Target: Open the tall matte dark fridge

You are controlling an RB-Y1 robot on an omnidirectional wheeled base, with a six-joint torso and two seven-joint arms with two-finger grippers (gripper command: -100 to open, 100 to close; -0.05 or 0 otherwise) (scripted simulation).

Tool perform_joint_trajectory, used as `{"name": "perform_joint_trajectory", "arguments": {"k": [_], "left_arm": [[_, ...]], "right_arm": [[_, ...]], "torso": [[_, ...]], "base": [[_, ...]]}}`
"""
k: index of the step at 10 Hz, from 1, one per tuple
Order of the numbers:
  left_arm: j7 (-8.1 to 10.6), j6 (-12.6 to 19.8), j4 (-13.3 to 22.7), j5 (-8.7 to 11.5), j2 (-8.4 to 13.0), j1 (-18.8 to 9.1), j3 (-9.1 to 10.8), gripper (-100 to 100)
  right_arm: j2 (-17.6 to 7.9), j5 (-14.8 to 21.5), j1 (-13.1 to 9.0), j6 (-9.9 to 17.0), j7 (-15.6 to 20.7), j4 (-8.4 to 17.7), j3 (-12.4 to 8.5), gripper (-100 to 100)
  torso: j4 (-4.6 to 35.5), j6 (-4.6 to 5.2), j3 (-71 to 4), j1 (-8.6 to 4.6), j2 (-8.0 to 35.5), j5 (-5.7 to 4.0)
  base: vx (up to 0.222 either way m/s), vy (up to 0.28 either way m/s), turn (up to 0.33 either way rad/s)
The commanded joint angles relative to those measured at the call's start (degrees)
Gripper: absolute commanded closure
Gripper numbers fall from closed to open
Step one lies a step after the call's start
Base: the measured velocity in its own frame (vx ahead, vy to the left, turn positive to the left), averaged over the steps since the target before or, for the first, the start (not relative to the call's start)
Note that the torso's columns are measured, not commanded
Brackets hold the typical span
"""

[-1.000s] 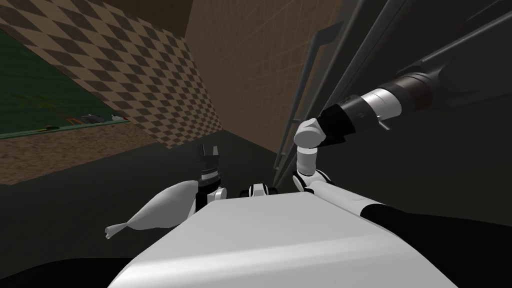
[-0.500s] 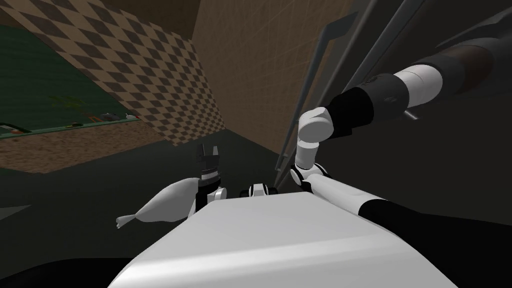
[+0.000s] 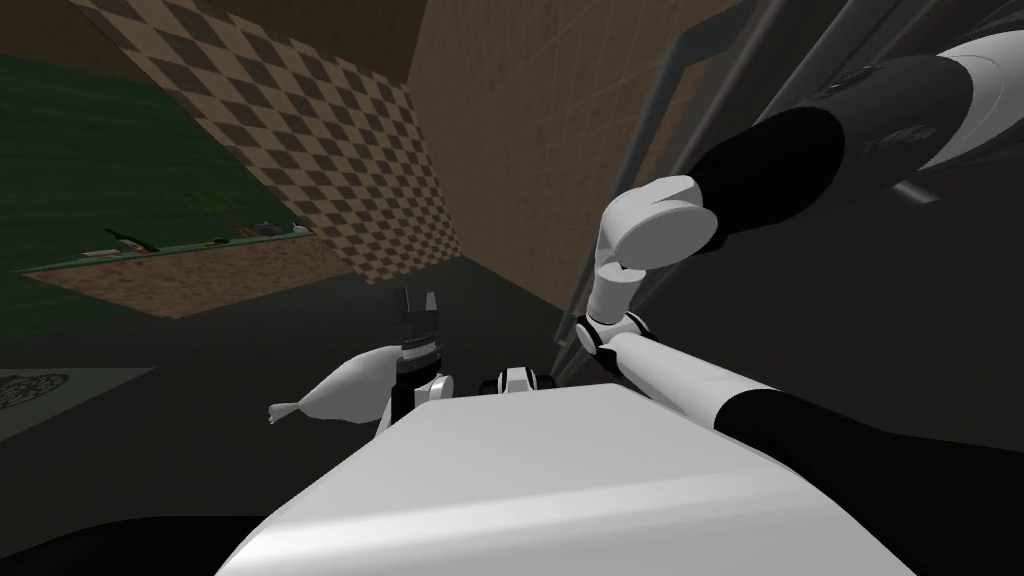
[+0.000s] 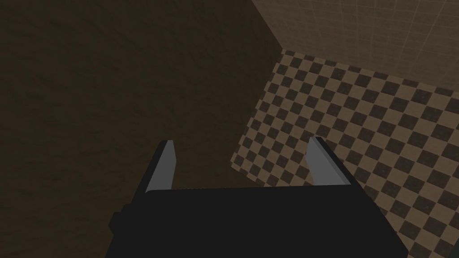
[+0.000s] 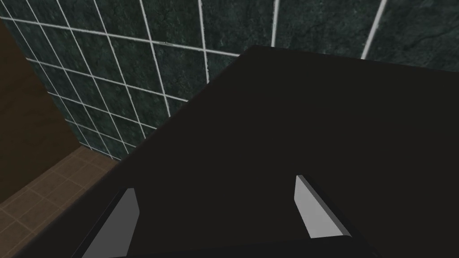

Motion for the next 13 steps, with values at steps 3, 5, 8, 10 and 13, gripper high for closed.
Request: {"name": "perform_joint_trajectory", "arguments": {"k": [3, 5, 8, 10, 13], "left_arm": [[0.0, 0.0, 0.0, 0.0, 0.0, 0.0, 0.0, 0], [0.0, 0.0, 0.0, 0.0, 0.0, 0.0, 0.0, 0], [0.0, 0.0, 0.0, 0.0, 0.0, 0.0, 0.0, 0], [0.0, 0.0, 0.0, 0.0, 0.0, 0.0, 0.0, 0], [0.0, 0.0, 0.0, 0.0, 0.0, 0.0, 0.0, 0]], "right_arm": [[0.4, -6.0, -7.2, -3.7, 3.6, 0.6, -0.5, -100], [0.6, -8.7, -10.7, -5.2, 5.2, 1.0, -0.8, -100], [1.0, -11.6, -15.5, -6.6, 6.9, 1.4, -1.1, -100], [1.4, -14.0, -18.5, -7.9, 8.4, 1.8, -1.4, -100], [2.4, -18.4, -23.3, -10.3, 11.5, 2.7, -2.0, -100]], "torso": [[0.0, 0.0, 0.0, -0.11, 0.0, -0.04], [0.0, 0.01, 0.0, -0.06, 0.0, -0.02], [-0.1, -0.12, -0.3, -0.24, -0.2, 0.0], [-0.3, -0.22, -0.7, -0.46, -0.6, -0.04], [-0.4, -0.26, -1.1, -0.81, -1.0, -0.14]], "base": [[0.008, -0.019, 0.184], [0.009, -0.02, 0.158], [0.008, -0.02, 0.136], [0.009, -0.022, 0.142], [-0.007, -0.031, 0.141]]}}
